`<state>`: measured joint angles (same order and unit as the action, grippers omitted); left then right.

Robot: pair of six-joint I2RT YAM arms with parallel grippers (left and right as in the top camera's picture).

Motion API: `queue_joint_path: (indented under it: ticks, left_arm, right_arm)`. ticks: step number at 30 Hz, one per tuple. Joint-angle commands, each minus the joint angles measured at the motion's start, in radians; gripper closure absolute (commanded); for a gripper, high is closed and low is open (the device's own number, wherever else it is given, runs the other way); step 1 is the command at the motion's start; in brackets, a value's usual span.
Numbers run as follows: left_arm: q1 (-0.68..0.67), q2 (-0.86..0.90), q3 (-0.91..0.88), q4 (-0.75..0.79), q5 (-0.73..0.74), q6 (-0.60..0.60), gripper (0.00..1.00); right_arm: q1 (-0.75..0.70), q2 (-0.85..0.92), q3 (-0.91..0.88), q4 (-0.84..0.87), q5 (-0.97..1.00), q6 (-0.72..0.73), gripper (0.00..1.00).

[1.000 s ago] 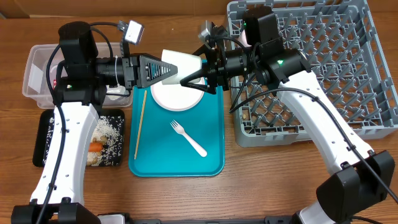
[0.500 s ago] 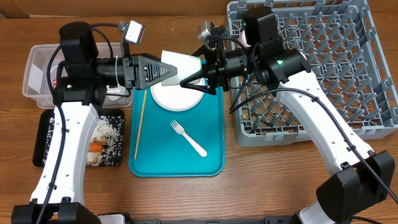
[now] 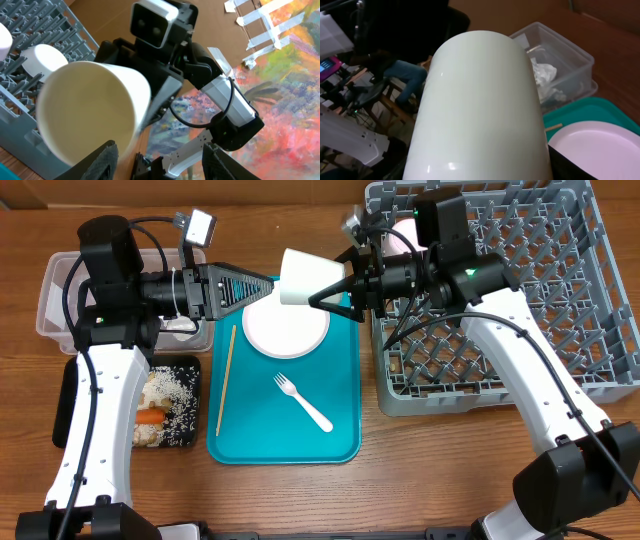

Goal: Sort waste into correct bins and load items into the dishwasher
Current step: 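Release the cup from the left gripper and carry it over the rack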

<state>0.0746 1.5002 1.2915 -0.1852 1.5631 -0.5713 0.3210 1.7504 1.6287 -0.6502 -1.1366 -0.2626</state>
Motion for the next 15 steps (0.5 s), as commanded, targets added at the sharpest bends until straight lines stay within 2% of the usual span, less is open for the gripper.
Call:
queue_joint_path:
  ticks: [1, 9, 15]
  left_arm:
    - [0.004, 0.003, 0.013, 0.007, 0.017, -0.005, 0.43]
    - [0.004, 0.003, 0.013, 0.006, 0.017, 0.011, 0.44]
    - [0.004, 0.003, 0.013, 0.006, 0.016, 0.011, 0.43]
  right_arm:
    - [-0.026, -0.003, 0.015, -0.031, 0.11, 0.026, 0.62]
    - [-0.132, -0.005, 0.015, -0.137, 0.428, 0.265, 0.72]
    - [-0.211, -0.007, 0.016, -0.268, 0.605, 0.317, 0.85]
